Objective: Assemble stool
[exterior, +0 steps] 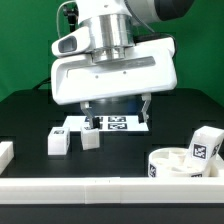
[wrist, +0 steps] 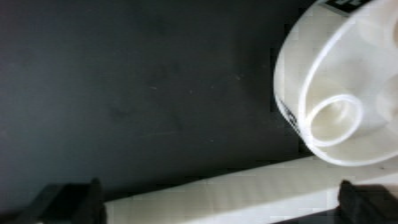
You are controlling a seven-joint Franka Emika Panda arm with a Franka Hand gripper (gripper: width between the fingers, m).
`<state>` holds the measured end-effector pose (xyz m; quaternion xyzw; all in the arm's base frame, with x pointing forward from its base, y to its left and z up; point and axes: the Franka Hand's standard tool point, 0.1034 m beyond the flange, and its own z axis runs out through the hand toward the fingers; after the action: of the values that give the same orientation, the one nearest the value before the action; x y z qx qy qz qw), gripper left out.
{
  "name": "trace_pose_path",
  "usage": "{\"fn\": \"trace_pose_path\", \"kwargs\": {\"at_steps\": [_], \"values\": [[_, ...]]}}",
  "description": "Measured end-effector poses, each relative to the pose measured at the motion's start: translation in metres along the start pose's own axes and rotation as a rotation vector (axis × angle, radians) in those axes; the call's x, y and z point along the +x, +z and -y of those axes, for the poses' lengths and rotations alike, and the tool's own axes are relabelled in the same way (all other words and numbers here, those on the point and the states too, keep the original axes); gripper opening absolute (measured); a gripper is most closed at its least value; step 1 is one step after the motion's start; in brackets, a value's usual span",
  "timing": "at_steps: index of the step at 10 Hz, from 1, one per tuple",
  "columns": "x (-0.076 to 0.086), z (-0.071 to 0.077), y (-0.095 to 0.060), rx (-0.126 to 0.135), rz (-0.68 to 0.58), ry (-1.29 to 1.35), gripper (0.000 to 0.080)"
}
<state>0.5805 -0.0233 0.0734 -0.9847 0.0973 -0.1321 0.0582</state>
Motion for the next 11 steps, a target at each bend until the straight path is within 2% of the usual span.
{"fn": "trace_pose_path", "kwargs": {"at_steps": [3, 4, 5, 6, 7, 8, 9, 10, 11], "values": [[-0.035, -0.041, 0.003, -0.042, 0.03, 0.022, 0.065], [-0.039, -0.049, 0.004, -0.054, 0.026, 0.024, 0.065], [-0.039, -0.047, 0.004, -0.051, 0.03, 0.028, 0.065], [-0.042, -0.043, 0.006, -0.034, 0.061, 0.031, 0.065], [-0.042, -0.044, 0.006, -0.034, 0.062, 0.032, 0.065], [-0.047, -0.039, 0.008, -0.011, 0.115, 0.042, 0.065], [-0.05, -0.033, 0.008, 0.023, 0.213, 0.054, 0.065], [-0.044, -0.034, 0.004, 0.003, 0.259, 0.03, 0.065], [-0.045, -0.031, -0.002, -0.014, 0.348, -0.035, 0.065]]}}
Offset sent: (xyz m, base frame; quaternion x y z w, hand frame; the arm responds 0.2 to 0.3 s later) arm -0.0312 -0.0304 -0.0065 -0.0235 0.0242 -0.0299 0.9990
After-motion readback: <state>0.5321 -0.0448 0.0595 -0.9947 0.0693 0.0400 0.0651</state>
